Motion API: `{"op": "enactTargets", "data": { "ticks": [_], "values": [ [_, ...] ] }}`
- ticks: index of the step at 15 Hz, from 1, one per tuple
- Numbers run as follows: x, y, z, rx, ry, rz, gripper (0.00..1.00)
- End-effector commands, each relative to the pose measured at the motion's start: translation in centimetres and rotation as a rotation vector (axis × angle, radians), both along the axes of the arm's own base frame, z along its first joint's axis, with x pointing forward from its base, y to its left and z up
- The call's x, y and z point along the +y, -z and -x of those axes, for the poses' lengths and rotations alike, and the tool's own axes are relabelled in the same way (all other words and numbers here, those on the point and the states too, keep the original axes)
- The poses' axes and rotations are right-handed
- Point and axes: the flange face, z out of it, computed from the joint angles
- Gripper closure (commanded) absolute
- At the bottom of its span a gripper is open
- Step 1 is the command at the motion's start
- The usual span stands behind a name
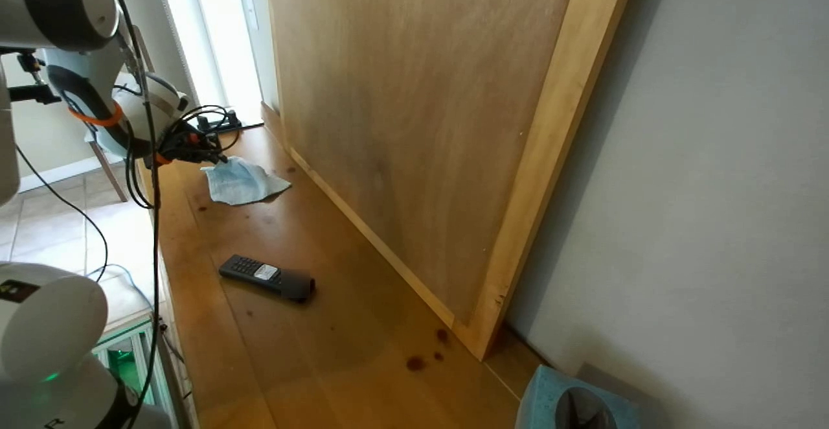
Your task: Spread the towel out
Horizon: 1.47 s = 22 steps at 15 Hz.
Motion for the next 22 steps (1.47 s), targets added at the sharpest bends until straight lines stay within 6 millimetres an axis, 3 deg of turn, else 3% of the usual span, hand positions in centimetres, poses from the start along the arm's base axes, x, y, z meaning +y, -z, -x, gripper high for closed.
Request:
{"op": "enactTargets", "data": {
  "ticks": [1,6,8,11,14,15,22],
  "values": [
    [0.3,-2.1,1.3,-0.002,-0.041,0.011,0.45],
    [-0.9,-4.7,5.2,0.039,0.001,0.167,0.10],
    [-1.8,-5.9,6.7,0.054,0.053,0.234,0.01],
    [-3.6,-7.4,8.2,0.040,0.125,0.320,0.00],
    [-5.1,-7.2,9.1,0.043,0.103,0.393,0.00],
    [-3.4,-7.1,8.7,0.036,0.115,0.345,0.00],
    [-4.4,-6.7,9.0,0.030,0.106,0.378,0.00]
  ]
}}
